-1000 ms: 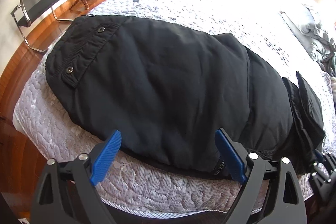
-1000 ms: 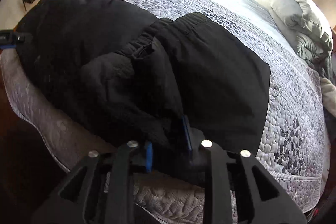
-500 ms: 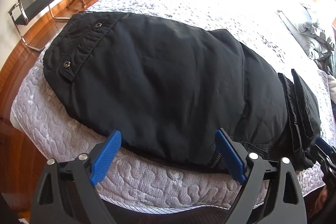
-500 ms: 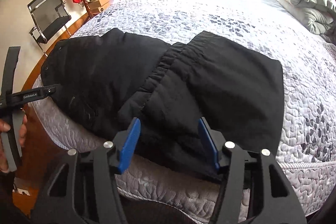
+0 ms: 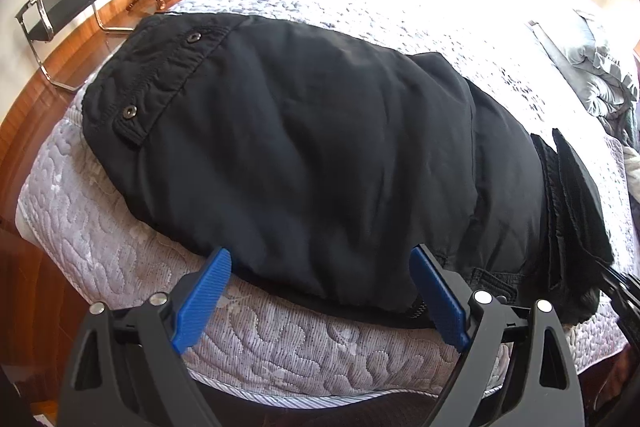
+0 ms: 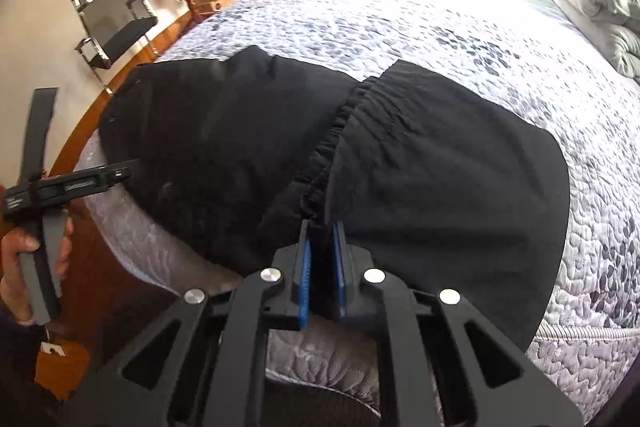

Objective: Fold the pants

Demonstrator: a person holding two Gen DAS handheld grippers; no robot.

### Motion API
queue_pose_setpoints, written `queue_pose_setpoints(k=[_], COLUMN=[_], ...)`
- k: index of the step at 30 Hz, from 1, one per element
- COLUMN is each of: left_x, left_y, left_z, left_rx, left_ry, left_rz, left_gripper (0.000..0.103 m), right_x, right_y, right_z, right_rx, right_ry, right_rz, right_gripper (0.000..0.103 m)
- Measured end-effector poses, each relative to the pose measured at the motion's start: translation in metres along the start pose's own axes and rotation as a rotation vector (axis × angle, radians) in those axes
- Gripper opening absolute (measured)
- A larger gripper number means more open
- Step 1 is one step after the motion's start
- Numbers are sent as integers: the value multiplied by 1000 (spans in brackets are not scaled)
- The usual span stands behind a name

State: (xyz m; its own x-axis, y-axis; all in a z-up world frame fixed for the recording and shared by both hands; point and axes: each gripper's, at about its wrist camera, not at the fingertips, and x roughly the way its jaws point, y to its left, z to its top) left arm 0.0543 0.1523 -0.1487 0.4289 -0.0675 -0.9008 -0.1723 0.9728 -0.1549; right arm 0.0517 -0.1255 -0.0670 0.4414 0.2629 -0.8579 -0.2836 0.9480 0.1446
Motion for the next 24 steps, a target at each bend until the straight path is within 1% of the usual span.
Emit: queue_pose_setpoints(k=[3,4,6,9,11,12,13,14,17,19,20,21,22,23,24], left_x=[1,2,1,-1,-1,-1,-1,-1,-7,-11,-14,-15,-17,-20,-22], left_y=[4,5,6,10,14,16,18,19,25,31,36,41,46,54,61], left_z=[-1,-1,-1,-1,0,1,2,2,4,6,7,8,8,8,8], left_rx=[-19,-24,-25,-24,-35,-43,-50,-54,-58,-64,-71,-80,-91,-106,-122], left_ry=[6,8,9,0,0,1,3,6,-3,-11,-13,-15,-17,-18,-17], left_rz=[-9,-13,-13,-2,-3,-2,-3,-4,4,5,8,12,16,15,15], left_gripper=[91,91,91,91,92,92,92,92,92,92,92,92,92,92,92], right_x=[7,17,39,53,51,50,48,47,32,14,6,-2,-8,-14,-18], right_y=[18,22,31,34,36,37,36,33,28,18,11,1,-9,-19,-30], right_z=[1,-1,-4,-9,-11,-10,-10,-11,-10,-8,-7,-6,-6,-5,-5], right_rx=[-40,-60,-89,-96,-109,-112,-109,-105,-60,1,37,72,105,133,163], right_ry=[39,67,124,149,149,151,152,151,126,77,55,33,9,-18,-39], right_rz=[39,38,9,5,19,32,53,68,127,194,201,183,146,105,65], right_gripper=[10,10,11,15,24,30,39,43,43,43,45,48,57,60,60])
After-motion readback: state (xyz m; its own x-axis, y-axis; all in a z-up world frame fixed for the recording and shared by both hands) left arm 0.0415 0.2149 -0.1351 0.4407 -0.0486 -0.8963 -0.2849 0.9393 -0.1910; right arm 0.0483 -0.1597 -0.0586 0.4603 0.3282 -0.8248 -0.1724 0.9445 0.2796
